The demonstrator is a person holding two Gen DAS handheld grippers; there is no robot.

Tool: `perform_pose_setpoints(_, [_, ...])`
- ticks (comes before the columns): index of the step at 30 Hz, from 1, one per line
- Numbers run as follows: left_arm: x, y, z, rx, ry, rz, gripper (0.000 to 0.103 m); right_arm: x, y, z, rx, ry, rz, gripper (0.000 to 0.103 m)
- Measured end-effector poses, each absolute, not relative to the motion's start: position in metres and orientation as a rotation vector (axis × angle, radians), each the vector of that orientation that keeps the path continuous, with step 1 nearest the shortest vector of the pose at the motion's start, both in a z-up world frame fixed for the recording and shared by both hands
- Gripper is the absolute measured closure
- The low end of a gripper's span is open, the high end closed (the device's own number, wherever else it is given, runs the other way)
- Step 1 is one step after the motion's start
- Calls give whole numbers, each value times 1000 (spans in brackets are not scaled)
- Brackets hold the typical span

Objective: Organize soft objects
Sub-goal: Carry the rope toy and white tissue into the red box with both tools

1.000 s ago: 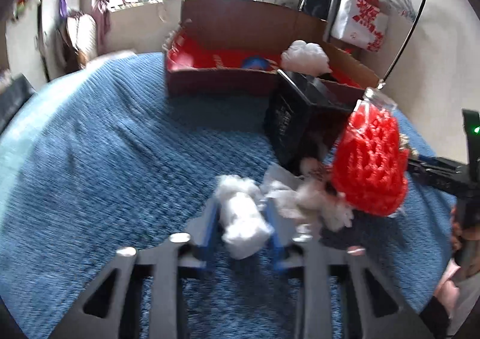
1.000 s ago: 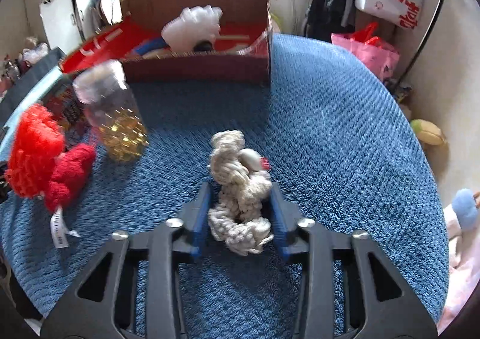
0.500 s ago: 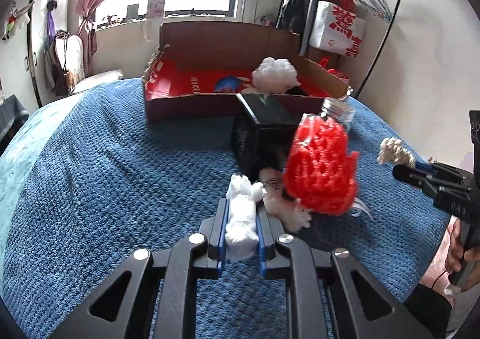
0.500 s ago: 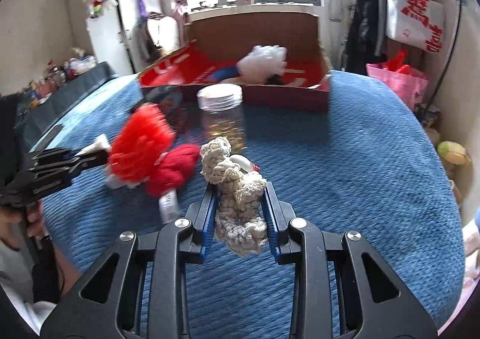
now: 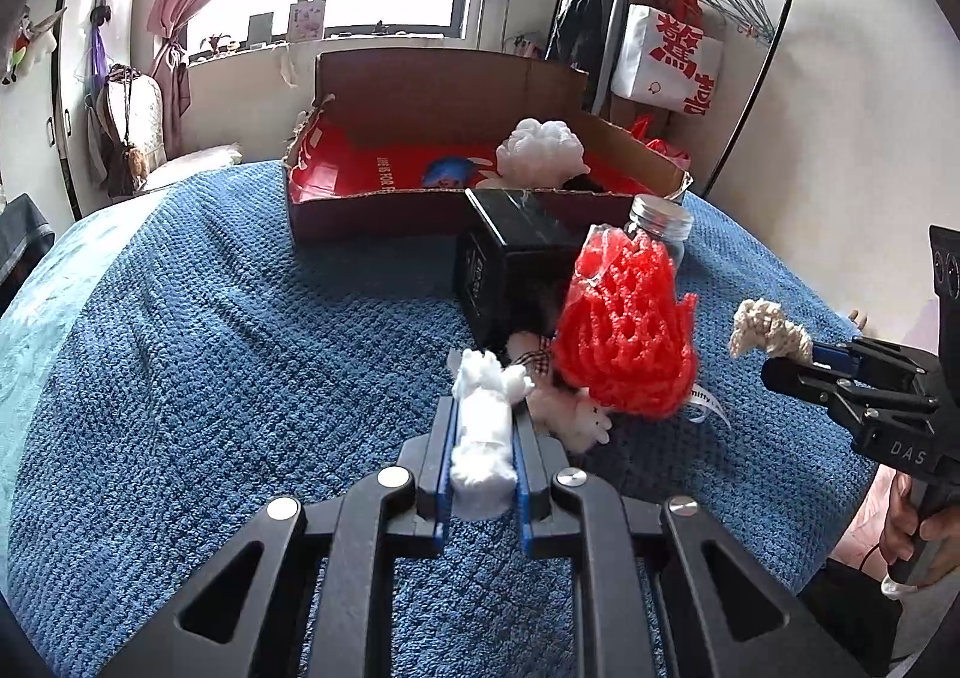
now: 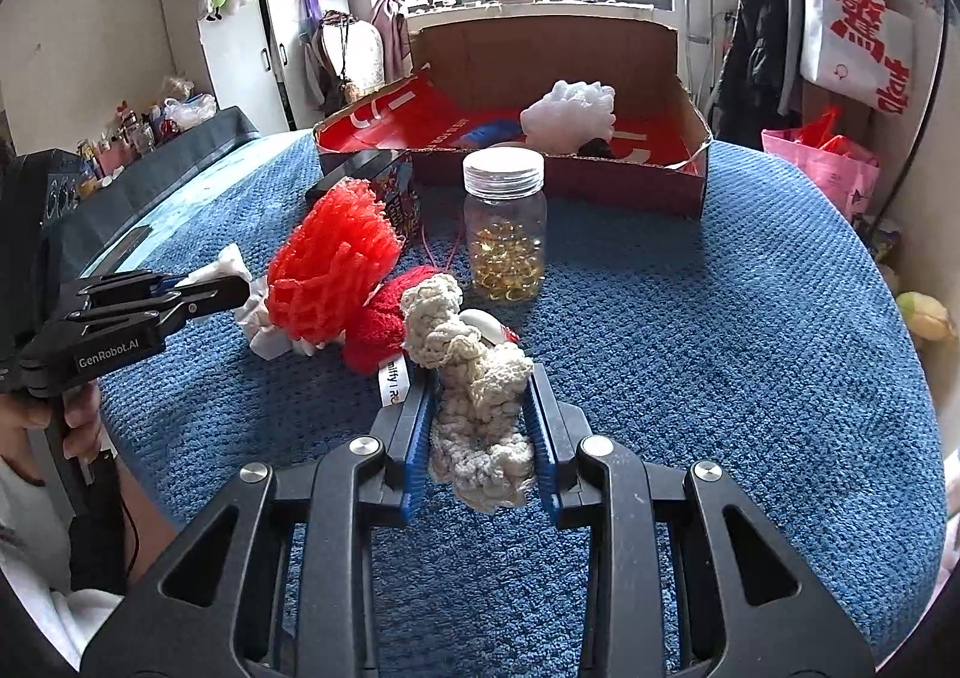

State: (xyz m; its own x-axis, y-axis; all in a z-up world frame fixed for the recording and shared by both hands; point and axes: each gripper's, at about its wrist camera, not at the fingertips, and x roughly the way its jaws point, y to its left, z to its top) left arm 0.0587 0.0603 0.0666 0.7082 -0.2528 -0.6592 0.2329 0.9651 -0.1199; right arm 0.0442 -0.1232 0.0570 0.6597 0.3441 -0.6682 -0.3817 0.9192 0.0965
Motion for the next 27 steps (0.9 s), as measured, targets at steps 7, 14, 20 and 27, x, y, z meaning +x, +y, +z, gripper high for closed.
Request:
perform_pose_setpoints(7, [60,60,68,-16,734,-265,86,46,-124,56,-58,749,399,75])
perform_pose_setpoints(14, [76,64,65,-5,764,-245,86,61,-137,54,-60,778,337,75])
perform_pose_setpoints(20, [101,72,62,-4,799,-235,86,86,-152,50,-70,817,275,75])
perform_pose_setpoints(27, [138,76,68,6,818,-233,86,120,-161,54,-89,833,244,75])
